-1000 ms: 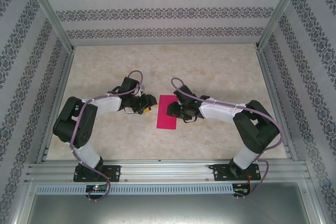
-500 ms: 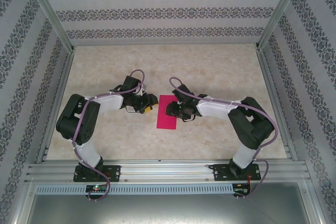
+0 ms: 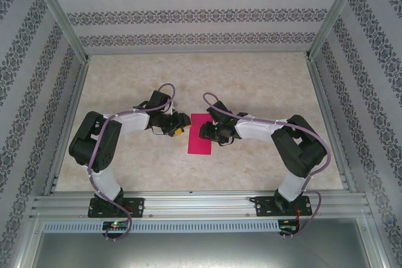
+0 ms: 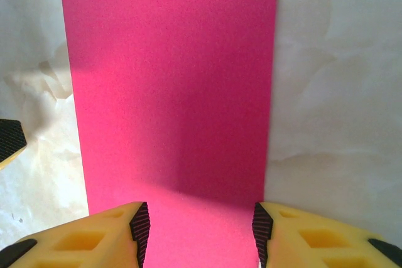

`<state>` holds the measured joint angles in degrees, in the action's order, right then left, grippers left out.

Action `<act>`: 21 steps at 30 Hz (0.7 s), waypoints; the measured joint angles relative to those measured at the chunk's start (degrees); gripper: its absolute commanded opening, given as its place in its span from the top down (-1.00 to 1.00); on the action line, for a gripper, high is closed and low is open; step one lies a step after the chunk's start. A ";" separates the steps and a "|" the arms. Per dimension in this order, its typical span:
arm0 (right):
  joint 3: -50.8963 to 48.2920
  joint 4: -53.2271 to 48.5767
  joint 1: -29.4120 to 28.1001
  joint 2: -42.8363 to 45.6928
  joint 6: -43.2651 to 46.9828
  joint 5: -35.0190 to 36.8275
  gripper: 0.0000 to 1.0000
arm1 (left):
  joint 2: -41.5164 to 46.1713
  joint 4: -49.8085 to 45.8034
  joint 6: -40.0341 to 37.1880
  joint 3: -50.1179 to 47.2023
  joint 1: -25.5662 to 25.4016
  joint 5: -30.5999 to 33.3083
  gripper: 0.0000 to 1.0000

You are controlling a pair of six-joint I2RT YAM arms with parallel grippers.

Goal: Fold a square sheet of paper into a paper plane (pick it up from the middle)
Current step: Fold the triangle a second time at the center of the table.

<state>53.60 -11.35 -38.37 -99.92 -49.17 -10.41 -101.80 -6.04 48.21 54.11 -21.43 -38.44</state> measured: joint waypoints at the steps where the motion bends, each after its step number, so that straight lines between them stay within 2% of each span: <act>1: -0.11 0.15 0.02 0.00 -0.02 0.02 0.00 | -0.07 -0.13 -0.04 0.15 0.00 -0.04 -0.03; 7: -0.68 1.11 0.28 0.02 -0.35 -0.33 0.00 | -0.26 -0.63 -0.17 1.01 -0.57 -0.17 -0.03; 13: -5.31 8.24 2.84 1.31 -3.48 -5.70 0.05 | -0.92 -1.03 -0.20 1.70 -1.11 -0.17 -0.03; 21: -5.77 8.79 3.63 1.31 -4.55 -7.02 0.10 | -3.39 -1.62 -0.39 2.84 -1.73 -0.17 -0.03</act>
<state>47.83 -2.57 -34.74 -98.61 -53.71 -17.43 -105.19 -7.66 47.81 56.95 -23.16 -38.61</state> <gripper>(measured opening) 0.451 0.516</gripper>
